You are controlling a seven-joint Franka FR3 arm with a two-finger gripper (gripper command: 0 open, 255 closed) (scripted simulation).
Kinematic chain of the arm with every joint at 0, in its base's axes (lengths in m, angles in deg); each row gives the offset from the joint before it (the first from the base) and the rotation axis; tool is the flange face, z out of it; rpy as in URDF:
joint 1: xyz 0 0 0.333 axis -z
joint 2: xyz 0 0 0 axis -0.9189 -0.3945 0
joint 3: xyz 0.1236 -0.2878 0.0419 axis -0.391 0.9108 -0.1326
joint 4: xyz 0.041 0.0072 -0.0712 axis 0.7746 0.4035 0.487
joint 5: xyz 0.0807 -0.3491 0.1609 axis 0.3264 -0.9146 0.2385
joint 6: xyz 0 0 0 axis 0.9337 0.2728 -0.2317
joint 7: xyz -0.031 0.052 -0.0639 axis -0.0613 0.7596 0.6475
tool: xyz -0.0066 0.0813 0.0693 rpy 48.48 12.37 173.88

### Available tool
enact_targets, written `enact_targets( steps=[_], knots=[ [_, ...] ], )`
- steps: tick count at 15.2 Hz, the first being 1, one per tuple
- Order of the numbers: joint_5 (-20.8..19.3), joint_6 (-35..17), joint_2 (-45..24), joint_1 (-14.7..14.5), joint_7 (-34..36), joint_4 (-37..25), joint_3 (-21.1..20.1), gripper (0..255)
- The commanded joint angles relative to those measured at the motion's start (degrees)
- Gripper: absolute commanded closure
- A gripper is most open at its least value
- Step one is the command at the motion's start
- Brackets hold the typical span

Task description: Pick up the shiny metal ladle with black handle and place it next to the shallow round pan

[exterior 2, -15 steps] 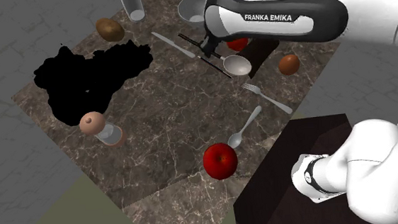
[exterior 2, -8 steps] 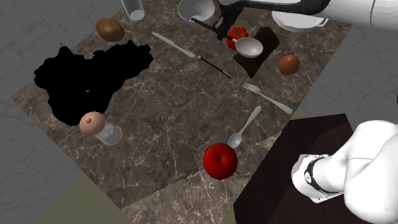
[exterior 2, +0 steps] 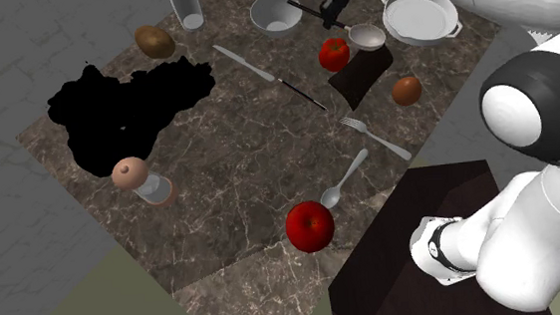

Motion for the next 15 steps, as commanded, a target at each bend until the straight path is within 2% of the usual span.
enact_targets(
  steps=[1, 7, 15],
  knots=[
    [1.69, 2.18, -2.94, 2.67, -2.54, -4.13, 0.21, 255],
    [6.66, 8.86, -13.32, 12.18, -8.42, -18.87, -0.45, 255],
    [7.82, 3.67, -14.58, 11.85, -9.88, -14.54, -1.13, 255]
  ],
)
